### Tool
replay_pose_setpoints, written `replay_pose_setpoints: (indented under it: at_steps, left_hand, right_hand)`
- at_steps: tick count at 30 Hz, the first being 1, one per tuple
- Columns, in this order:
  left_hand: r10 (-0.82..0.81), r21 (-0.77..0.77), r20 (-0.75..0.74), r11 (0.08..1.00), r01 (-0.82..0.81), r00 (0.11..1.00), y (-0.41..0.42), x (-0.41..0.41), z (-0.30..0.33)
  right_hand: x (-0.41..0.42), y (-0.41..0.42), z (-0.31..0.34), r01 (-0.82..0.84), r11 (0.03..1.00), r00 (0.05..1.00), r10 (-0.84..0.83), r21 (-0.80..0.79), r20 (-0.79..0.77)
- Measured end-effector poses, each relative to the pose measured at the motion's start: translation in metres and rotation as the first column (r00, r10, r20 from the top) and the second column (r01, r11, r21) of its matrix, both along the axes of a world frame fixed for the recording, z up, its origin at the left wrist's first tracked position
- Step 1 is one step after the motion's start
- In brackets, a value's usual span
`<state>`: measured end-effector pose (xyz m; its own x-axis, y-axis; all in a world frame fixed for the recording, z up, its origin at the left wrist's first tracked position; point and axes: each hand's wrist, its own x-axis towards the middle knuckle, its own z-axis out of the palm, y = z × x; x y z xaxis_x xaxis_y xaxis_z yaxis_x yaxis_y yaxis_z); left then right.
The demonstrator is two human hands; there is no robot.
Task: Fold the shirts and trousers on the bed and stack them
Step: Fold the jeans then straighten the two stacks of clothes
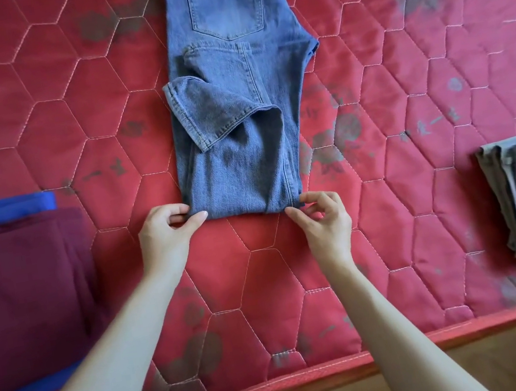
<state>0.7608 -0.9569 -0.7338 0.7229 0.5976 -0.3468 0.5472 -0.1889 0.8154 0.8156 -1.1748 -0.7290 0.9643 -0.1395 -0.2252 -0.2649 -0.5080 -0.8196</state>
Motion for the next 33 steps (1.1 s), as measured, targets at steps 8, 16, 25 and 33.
replay_pose_setpoints:
  at_steps: [8,16,25,33]
  left_hand:
    - [0.069,-0.140,0.047,0.988,-0.062,0.996,0.004,0.000,-0.001]
    - [0.077,-0.143,0.082,0.988,-0.065,0.994,0.005,-0.004,-0.004]
    - [0.088,-0.116,0.112,0.990,-0.074,0.990,0.003,-0.004,-0.003]
    - [0.003,-0.090,0.184,0.996,0.014,0.983,0.020,0.004,0.012]
  right_hand:
    - [-0.004,0.006,0.008,0.065,0.987,0.992,-0.048,-0.147,0.117]
    - [-0.011,0.013,0.000,0.063,0.940,0.990,-0.016,-0.334,0.142]
    - [-0.007,0.028,-0.002,0.060,0.849,0.997,-0.025,-0.525,0.073]
    - [0.011,0.002,0.020,0.021,0.960,0.982,0.034,-0.279,0.188]
